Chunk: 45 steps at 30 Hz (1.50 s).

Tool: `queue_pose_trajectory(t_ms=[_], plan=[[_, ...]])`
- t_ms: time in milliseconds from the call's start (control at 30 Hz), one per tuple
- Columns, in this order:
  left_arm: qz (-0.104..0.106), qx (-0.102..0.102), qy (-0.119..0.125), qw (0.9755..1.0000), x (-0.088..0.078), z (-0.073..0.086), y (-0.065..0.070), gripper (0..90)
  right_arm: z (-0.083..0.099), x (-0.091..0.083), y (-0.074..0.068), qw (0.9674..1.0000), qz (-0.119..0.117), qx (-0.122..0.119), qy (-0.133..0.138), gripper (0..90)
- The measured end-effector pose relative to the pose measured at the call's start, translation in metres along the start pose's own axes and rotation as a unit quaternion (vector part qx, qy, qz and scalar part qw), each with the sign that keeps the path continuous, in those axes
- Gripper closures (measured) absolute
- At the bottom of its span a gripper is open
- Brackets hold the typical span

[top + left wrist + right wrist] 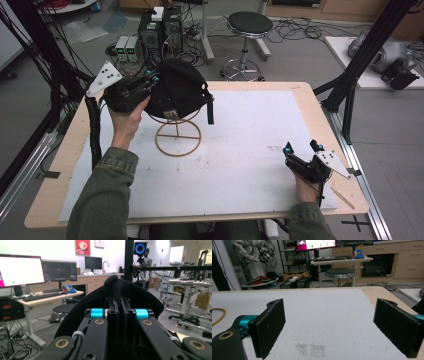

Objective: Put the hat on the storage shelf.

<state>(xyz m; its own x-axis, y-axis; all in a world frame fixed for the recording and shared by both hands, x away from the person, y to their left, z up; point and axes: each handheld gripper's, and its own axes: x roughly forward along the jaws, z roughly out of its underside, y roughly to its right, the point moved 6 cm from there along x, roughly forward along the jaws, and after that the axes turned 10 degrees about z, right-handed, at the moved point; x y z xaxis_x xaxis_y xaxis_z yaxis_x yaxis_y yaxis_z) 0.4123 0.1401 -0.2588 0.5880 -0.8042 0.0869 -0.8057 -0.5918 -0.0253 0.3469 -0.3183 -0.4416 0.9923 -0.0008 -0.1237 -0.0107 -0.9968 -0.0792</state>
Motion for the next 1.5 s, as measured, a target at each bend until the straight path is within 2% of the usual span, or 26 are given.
queue_pose_trajectory(t_ms=[100,200,433,667,900,1133,1267,1400,1500], plan=[[0.001,-0.001,-0.003,1.0,-0.001,0.004,0.001,85.6,0.0,0.0,0.0,1.0,-0.001,-0.002,0.0,9.7],[-0.002,0.002,-0.016,0.9999,-0.001,0.009,0.0,85.5,0.0,0.0,0.001,1.0,0.0,-0.003,0.0,9.7],[0.0,-0.008,-0.014,0.9999,-0.003,0.019,0.001,85.0,0.0,0.0,0.001,1.0,0.001,-0.003,0.002,9.7],[0.003,-0.017,-0.021,0.9996,-0.004,0.02,0.002,84.8,0.0,0.001,0.001,1.0,0.002,-0.001,0.001,9.7],[-0.003,-0.018,-0.018,0.9997,-0.004,0.019,0.0,84.7,-0.001,0.0,0.001,1.0,0.001,-0.002,0.003,9.7],[-0.007,-0.028,-0.021,0.9994,-0.004,0.017,-0.004,82.3,-0.001,0.0,0.001,1.0,0.001,-0.002,0.003,9.7],[-0.005,-0.036,-0.014,0.9992,-0.005,0.014,-0.005,72.4,-0.001,0.0,0.001,1.0,0.001,-0.002,0.003,9.7],[-0.016,-0.038,-0.016,0.999,-0.006,0.013,-0.007,56.7,-0.001,0.0,0.001,1.0,0.001,-0.001,0.004,9.7],[-0.031,-0.034,-0.01,0.9989,-0.008,0.01,-0.009,43.8,-0.001,0.0,0.001,1.0,0.002,0.002,0.002,9.7]])
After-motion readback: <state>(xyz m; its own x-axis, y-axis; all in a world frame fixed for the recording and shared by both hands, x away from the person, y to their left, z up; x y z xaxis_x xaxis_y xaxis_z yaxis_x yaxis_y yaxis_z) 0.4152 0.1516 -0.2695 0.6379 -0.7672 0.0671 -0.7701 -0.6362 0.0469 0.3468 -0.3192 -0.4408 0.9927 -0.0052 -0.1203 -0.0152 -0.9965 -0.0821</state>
